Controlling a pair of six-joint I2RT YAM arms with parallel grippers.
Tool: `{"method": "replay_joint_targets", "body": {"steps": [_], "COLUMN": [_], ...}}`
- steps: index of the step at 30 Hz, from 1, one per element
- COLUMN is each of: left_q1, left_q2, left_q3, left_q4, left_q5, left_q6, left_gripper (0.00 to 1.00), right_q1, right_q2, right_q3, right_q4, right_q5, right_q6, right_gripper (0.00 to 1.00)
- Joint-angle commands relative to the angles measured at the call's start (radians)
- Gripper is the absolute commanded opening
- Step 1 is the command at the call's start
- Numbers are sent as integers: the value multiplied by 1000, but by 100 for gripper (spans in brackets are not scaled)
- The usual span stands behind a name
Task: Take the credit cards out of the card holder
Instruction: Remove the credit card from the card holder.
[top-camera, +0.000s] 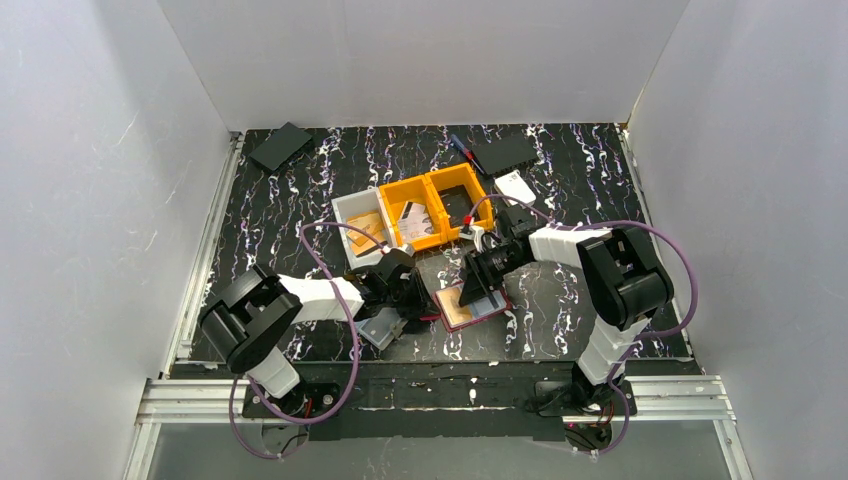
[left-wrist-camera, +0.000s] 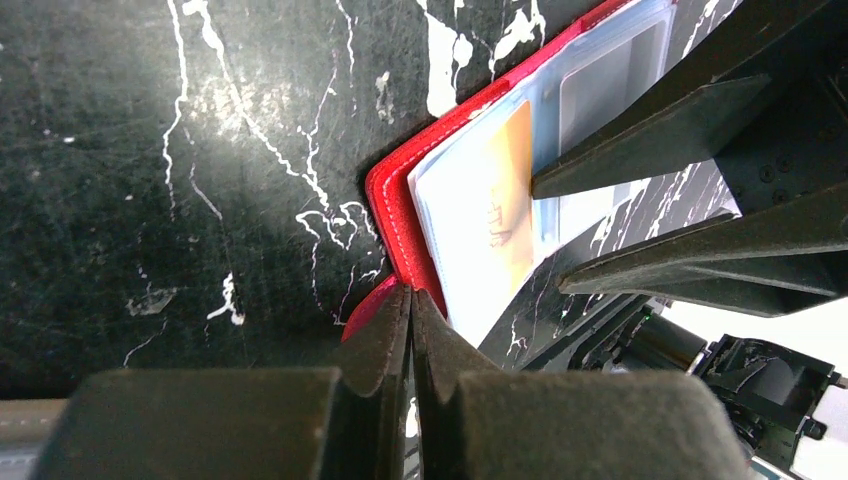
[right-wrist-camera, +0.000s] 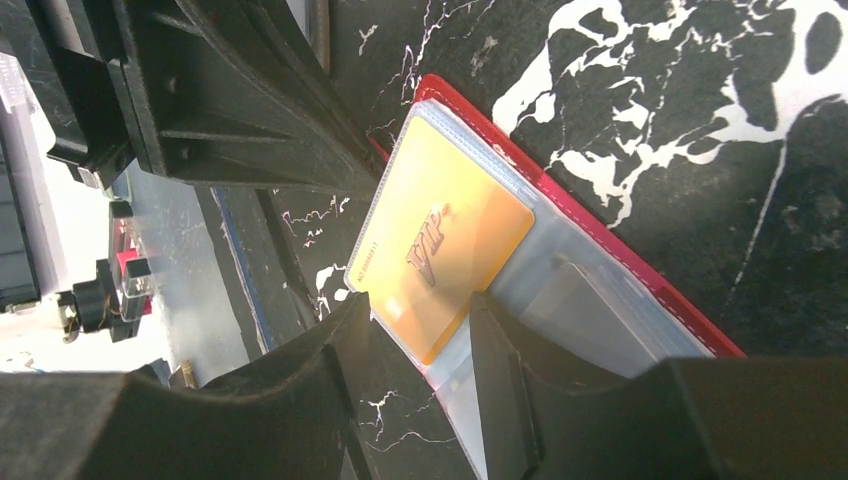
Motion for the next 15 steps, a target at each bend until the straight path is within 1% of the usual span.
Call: {"method": "replay_joint_targets", "body": {"steps": [1,7,10,14,15], "left_q1": [7,16,16,20,20], "left_q2": [25,31,27,27,20], "left_q3": [-19,-52,-55,-62,-67], "left_q4": [40,189,212,236,243], "left_q5": [11,56,62,79,83], "left_q6": [12,54,77,58,47], "left_gripper": [0,0,0,1,4], "right_q1": [-16,-47,-65,-84,-87], "right_q2": [-7,-29,-44,-53,-52], "right_q3": [1,-2,-7,-14,-15], "right_q4": [-8,-4,5,14,15], "right_q5": [-11,-42,-45,-28,-24], "right_q6": [-20,-9,0,9,11], "right_gripper": [51,50,50,50,50]}}
